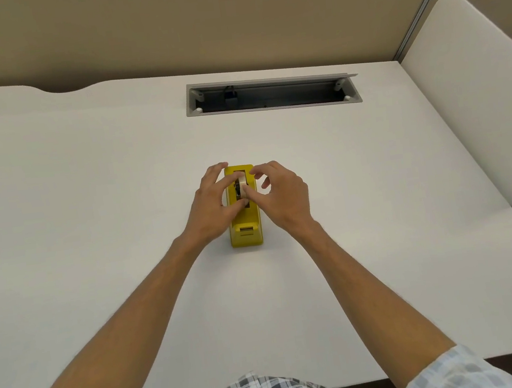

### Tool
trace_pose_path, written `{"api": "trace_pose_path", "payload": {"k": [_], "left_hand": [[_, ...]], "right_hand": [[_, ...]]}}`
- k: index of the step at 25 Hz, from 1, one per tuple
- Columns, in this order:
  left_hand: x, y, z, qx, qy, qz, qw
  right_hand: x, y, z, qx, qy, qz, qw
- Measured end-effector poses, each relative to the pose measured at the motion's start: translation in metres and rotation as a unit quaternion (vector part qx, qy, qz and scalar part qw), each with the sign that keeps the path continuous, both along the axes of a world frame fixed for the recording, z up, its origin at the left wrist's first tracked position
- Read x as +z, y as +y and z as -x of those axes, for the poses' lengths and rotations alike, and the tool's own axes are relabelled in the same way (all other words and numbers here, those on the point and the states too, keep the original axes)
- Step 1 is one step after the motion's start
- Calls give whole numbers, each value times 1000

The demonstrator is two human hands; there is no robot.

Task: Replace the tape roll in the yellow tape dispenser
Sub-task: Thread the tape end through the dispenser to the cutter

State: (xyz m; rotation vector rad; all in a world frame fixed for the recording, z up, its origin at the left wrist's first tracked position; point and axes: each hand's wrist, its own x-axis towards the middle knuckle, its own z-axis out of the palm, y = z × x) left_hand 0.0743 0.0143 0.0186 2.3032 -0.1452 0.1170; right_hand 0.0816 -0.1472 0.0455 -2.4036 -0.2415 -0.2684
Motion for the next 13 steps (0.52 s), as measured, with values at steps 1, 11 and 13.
{"api": "trace_pose_path", "payload": {"k": [1,11,13], "left_hand": [[2,-1,0,1,-9,4,1000],[7,-2,-5,-8,2,-20,1000],[6,-2,-2,-10,-3,-3,1000]], "right_hand": [[0,0,0,-1,-2,0,1000],[1,-2,-4,3,-7,12,1000],[1,-2,-5,1,-8,12,1000]]}}
